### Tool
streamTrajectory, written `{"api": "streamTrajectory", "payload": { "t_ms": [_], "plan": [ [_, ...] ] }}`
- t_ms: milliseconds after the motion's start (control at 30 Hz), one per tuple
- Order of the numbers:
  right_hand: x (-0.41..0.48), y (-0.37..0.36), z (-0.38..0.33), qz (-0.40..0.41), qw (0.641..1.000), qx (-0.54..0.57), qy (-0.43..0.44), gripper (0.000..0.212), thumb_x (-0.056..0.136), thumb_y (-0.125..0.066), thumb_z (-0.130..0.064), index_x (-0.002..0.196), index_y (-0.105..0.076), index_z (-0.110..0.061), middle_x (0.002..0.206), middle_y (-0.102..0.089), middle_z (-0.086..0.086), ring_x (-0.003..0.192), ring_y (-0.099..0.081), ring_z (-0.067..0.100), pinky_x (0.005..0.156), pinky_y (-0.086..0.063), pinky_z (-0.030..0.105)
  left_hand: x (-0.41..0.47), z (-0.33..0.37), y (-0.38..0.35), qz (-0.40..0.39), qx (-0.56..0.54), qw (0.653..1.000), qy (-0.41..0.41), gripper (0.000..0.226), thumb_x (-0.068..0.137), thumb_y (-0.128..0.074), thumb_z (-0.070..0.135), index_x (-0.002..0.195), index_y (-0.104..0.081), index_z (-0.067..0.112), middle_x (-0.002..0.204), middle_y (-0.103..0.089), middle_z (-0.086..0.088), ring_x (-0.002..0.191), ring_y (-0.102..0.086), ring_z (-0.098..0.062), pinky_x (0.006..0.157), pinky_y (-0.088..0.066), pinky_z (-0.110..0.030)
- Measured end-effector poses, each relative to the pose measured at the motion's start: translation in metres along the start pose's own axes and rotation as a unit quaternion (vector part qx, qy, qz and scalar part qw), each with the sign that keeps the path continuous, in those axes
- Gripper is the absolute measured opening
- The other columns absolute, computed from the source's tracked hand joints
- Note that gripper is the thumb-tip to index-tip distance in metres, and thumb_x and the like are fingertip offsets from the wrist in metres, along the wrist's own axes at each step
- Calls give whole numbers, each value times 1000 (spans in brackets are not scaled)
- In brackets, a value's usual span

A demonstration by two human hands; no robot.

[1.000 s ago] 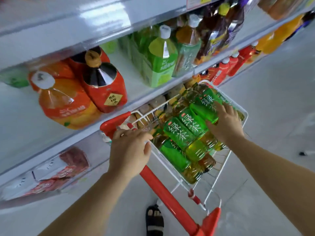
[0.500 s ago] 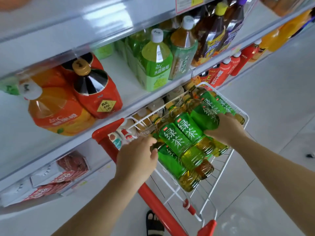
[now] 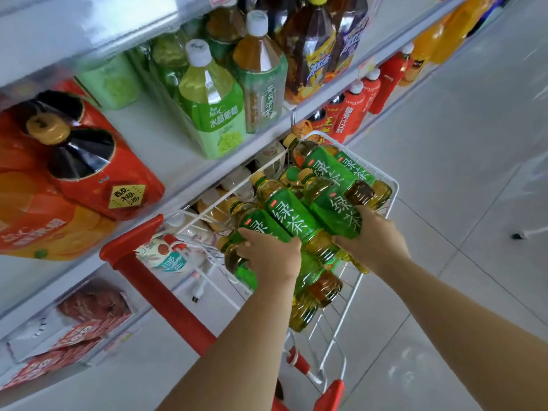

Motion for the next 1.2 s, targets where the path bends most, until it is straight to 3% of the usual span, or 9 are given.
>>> {"api": "streamTrajectory", "payload": {
  "t_ms": [167, 300, 467, 567, 700, 800, 967, 1133, 1200],
  "plan": [
    [-7, 0, 4, -33, 999, 29, -4, 77, 74, -73, -43, 136, -37, -15, 116, -62, 7, 91, -62, 23, 75, -56, 38, 5, -17, 5, -28, -106, 993, 46, 98, 78, -73, 37, 150, -8, 26, 151, -24, -17, 130, -39, -37, 102, -40, -46],
    [-26, 9, 0, -41, 996, 78, -5, 77, 69, -77, -44, 133, -41, -17, 105, -63, 3, 70, -66, 19, 66, -58, 38, -4, -27, 8, -183, -296, 923, 162, 57, 72, -76, 35, 120, -52, 16, 114, -60, -17, 103, -58, -32, 80, -53, -44],
    [-74, 18, -47, -33, 990, 129, 46, 85, 63, -79, -49, 134, -42, -21, 117, -61, 1, 96, -62, 20, 86, -52, 43, -49, -11, 49, -247, -331, 909, 54, 9, 81, -66, 10, 90, -66, 7, 81, -68, -11, 69, -68, -23, 68, -57, -38],
    [-116, 37, -82, -6, 979, 193, 66, 85, 65, -78, -47, 135, -40, -19, 111, -62, 2, 92, -62, 19, 84, -53, 40, -79, 0, 94, -243, -337, 909, -38, 15, 78, -64, 3, 92, -68, 6, 81, -68, -12, 68, -67, -22, 74, -56, -40],
    [-181, 66, -147, 31, 953, 271, 136, 78, 66, -75, -48, 130, -43, -18, 104, -65, -2, 83, -65, 14, 76, -56, 37, -119, 2, 181, -150, -284, 929, -185, 54, 55, -73, 18, 108, -65, 16, 98, -72, -9, 89, -69, -28, 83, -54, -52],
    [-235, 84, -206, 48, 922, 333, 194, 64, 66, -65, -50, 121, -44, -24, 93, -61, -18, 76, -61, -8, 68, -50, 10, -161, -5, 257, -26, -228, 936, -266, 59, 55, -75, 33, 112, -59, 29, 97, -71, 9, 90, -68, -10, 84, -54, -42],
    [-307, 89, -302, 44, 879, 379, 286, 70, 71, -72, -54, 127, -48, -20, 113, -63, -7, 105, -60, 4, 89, -50, 26, -225, -25, 383, 124, -263, 873, -391, 55, 70, -77, 9, 115, -50, 26, 93, -66, 19, 84, -63, 8, 70, -47, -10],
    [-362, 100, -403, 42, 835, 369, 407, 56, 72, -74, -25, 123, -52, -22, 111, -59, -3, 106, -56, 6, 91, -45, 24, -258, -55, 488, 250, -282, 816, -439, 65, 66, -77, 8, 114, -42, 34, 111, -60, 16, 104, -61, -6, 89, -48, -25],
    [-380, 105, -436, 49, 812, 373, 447, 57, 71, -73, -22, 121, -47, -22, 111, -57, -3, 104, -54, 2, 85, -41, 10, -272, -62, 521, 294, -290, 792, -449, 68, 70, -79, 6, 113, -39, 40, 112, -55, 27, 106, -56, 5, 91, -43, -15]
  ]
}}
Point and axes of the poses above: each hand's wrist, its own x-axis towards the middle knuckle, its own y-axis out of the back of the hand, z = x × y, the point moved 10 cm from there along x, towards the middle knuckle
